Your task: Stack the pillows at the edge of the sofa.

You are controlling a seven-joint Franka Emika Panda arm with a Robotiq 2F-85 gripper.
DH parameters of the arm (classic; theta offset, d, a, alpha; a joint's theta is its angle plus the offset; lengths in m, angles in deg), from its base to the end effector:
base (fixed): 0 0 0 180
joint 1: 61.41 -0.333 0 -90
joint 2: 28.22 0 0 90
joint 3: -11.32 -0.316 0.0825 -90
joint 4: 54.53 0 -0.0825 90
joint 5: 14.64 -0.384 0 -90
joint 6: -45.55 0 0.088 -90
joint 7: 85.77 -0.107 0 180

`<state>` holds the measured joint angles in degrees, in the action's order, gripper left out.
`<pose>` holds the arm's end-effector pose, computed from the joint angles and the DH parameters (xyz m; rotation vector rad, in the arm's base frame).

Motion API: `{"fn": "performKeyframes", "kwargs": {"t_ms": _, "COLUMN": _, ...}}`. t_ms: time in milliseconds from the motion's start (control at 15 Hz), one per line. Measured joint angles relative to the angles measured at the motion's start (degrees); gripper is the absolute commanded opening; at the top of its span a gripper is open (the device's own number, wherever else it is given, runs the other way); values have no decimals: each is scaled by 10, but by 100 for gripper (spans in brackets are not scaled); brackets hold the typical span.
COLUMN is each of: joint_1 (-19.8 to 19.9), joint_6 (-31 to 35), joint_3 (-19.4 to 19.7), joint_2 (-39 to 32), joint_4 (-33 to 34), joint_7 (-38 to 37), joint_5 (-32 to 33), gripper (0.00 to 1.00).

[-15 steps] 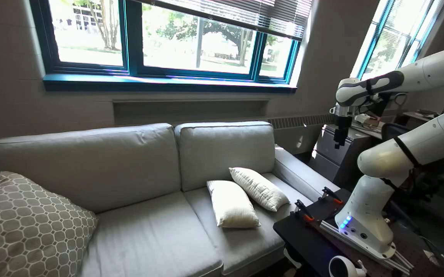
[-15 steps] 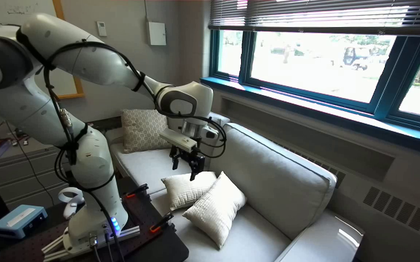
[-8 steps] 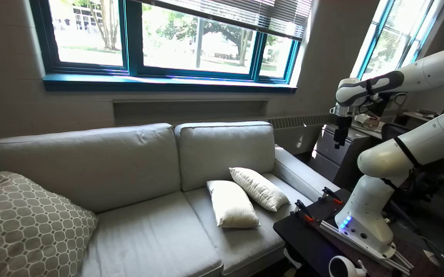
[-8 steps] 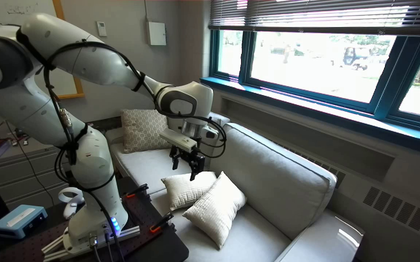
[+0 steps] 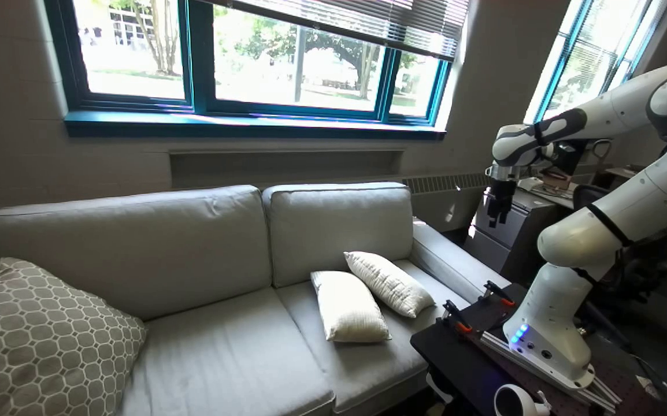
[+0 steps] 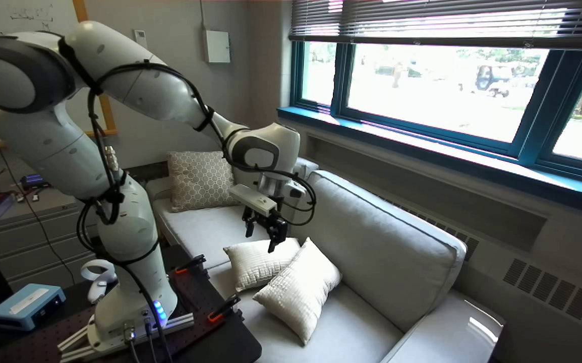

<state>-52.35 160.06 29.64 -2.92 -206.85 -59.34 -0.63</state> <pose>0.3166 -0.1727 0.3572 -3.0782 -0.2404 0.3680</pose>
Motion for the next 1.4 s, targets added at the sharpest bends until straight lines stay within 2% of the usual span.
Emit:
{"fn": "performKeyframes", "kwargs": {"t_ms": 267, "joint_1": -27, "joint_6": 74, "joint_3": -29, "joint_2": -83, "joint_4": 17, "joint_7": -28, "joint_5": -54, "gripper": 100}}
{"fn": "performKeyframes", "kwargs": {"t_ms": 533, "joint_1": -58, "joint_6": 100, "joint_3": -67, "joint_2": -184, "joint_4": 77, "joint_7": -30, "joint_5": -114, "gripper": 100}}
{"fn": "performKeyframes", "kwargs": {"t_ms": 867, "joint_1": -73, "joint_6": 87, "joint_3": -124, "joint_2": -326, "joint_4": 194, "joint_7": -30, "joint_5": -136, "gripper": 100}}
{"fn": "performKeyframes", "kwargs": {"t_ms": 1133, "joint_1": -74, "joint_6": 22, "joint_3": -161, "joint_2": -423, "joint_4": 291, "joint_7": -29, "joint_5": -122, "gripper": 100}}
{"fn": "performKeyframes", "kwargs": {"t_ms": 1400, "joint_1": -71, "joint_6": 21, "joint_3": -166, "joint_2": -438, "joint_4": 299, "joint_7": -29, "joint_5": -121, "gripper": 100}}
